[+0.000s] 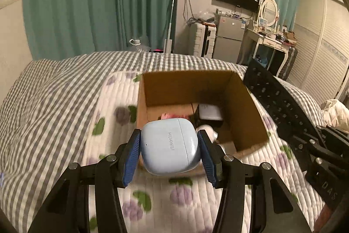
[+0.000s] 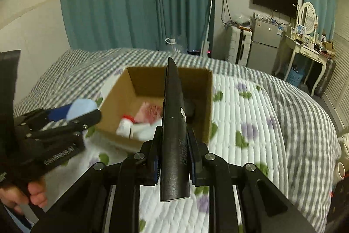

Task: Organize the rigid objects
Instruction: 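Lower the earbud case and remote into the box and open both tools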

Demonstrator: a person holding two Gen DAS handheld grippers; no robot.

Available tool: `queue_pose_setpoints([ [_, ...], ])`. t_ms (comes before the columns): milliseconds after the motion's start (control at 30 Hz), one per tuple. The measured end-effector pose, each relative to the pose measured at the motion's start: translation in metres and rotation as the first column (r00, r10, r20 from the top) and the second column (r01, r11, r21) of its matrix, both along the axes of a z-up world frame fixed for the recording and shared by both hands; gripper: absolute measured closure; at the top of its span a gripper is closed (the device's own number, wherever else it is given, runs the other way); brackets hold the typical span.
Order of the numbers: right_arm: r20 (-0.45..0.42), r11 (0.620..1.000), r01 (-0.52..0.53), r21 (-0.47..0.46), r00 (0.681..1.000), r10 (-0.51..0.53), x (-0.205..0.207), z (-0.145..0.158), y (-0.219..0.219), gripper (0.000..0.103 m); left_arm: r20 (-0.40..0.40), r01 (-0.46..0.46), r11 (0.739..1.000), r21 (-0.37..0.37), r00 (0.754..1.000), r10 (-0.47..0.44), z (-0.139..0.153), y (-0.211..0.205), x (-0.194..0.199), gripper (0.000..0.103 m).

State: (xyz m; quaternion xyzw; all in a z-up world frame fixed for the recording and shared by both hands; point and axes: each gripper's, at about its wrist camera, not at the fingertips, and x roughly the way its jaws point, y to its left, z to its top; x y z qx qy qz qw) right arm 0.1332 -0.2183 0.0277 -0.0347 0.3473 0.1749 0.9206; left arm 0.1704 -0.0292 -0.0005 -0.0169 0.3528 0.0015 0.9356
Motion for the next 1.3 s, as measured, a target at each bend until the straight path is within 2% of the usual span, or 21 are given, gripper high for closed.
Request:
queue_pose_setpoints([
  [200, 0.0, 0.999, -0.004, 0.05, 1.0, 0.004, 0.053, -0.006, 0.008, 0.085, -0.001, 0.032, 0.999, 0.026, 0.999, -0.032, -0.016, -0.006, 0.057, 0.051],
  [333, -0.012, 0.999, 0.009, 0.043, 1.0, -0.008, 0.085, -0.02, 0.009, 0.085, -0.018, 0.039, 0.999, 0.02, 0.999, -0.039, -0.037, -0.009, 0.088, 0.051],
  [533, -0.028, 0.999, 0.012, 0.046, 1.0, -0.01, 0.11, -0.04, 0.008, 0.085, -0.065, 0.033, 0.999, 0.013, 0.997, -0.032, -0.065, -0.007, 0.106, 0.05],
  [667, -0.046, 0.998, 0.006, 0.065, 0.999, -0.003, 0.115, -0.05, 0.009, 0.085, -0.059, 0.05, 0.997, 0.059, 0.997, -0.047, -0.069, -0.012, 0.105, 0.048],
  [733, -0.067, 0.996, -0.003, 0.086, 0.998, 0.009, 0.115, -0.055, 0.009, 0.085, -0.063, 0.051, 0.997, 0.058, 0.997, -0.048, -0.068, -0.012, 0.102, 0.044],
  [800, -0.068, 0.997, -0.002, 0.076, 0.998, 0.007, 0.113, -0.056, 0.011, 0.085, -0.055, 0.031, 0.998, 0.055, 0.998, -0.028, -0.063, -0.009, 0.098, 0.034],
  [933, -0.059, 0.998, 0.002, 0.059, 0.998, 0.002, 0.11, -0.052, 0.014, 0.085, -0.017, 0.017, 0.998, 0.053, 1.0, -0.017, -0.044, -0.001, 0.085, 0.032],
  [1000, -0.057, 0.999, 0.003, 0.054, 0.998, 0.0, 0.11, -0.051, 0.017, 0.084, 0.006, -0.003, 0.998, 0.07, 1.0, 0.003, -0.034, 0.004, 0.079, 0.026],
  [1133, -0.06, 0.999, -0.014, 0.047, 0.998, 0.017, 0.114, -0.051, 0.03, 0.084, 0.039, -0.051, 0.996, 0.072, 0.998, 0.048, -0.014, 0.023, 0.073, 0.026],
  [1300, -0.084, 0.998, -0.013, 0.059, 0.996, 0.018, 0.125, -0.06, 0.044, 0.084, 0.051, -0.1, 0.993, 0.067, 0.994, 0.097, -0.006, 0.047, 0.077, 0.024],
])
